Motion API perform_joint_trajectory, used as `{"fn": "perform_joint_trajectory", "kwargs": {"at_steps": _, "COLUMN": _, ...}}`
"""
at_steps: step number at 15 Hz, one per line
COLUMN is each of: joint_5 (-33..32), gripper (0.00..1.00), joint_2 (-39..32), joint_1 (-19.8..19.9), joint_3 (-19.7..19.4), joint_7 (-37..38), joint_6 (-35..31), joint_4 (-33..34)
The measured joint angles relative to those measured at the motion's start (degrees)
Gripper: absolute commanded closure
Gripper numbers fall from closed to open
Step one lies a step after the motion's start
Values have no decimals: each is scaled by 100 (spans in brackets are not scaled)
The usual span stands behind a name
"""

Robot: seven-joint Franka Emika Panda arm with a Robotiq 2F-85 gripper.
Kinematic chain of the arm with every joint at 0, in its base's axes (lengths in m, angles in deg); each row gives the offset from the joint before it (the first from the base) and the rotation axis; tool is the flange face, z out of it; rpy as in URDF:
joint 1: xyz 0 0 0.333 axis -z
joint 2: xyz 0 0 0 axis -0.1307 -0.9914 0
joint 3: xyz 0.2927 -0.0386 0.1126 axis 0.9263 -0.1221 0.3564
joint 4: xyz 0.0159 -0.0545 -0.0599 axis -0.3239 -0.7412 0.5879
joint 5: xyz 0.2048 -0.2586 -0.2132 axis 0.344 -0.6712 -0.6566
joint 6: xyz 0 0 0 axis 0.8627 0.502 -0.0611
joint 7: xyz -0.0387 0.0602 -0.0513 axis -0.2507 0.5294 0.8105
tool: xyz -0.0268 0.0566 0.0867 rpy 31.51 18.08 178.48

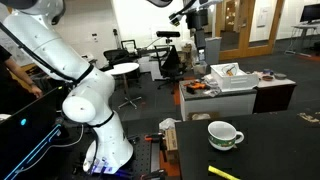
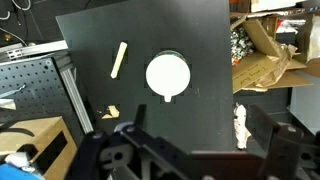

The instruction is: Move the white mug backwards, put the yellow marker inside the mug

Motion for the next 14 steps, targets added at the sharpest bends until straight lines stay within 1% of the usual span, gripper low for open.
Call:
{"fn": "perform_joint_trajectory", "kwargs": {"at_steps": 11, "joint_5": -26, "gripper": 0, "joint_2": -5, "joint_1": -2, "joint_3": -2, "joint_7": 0, "joint_6": -9, "joint_4": 0}}
{"fn": "perform_joint_trajectory", "kwargs": {"at_steps": 14, "joint_5": -81, "gripper": 0, "joint_2": -46, "joint_1": 1, "joint_3": -18, "joint_7": 5, "joint_6": -250, "joint_4": -38}}
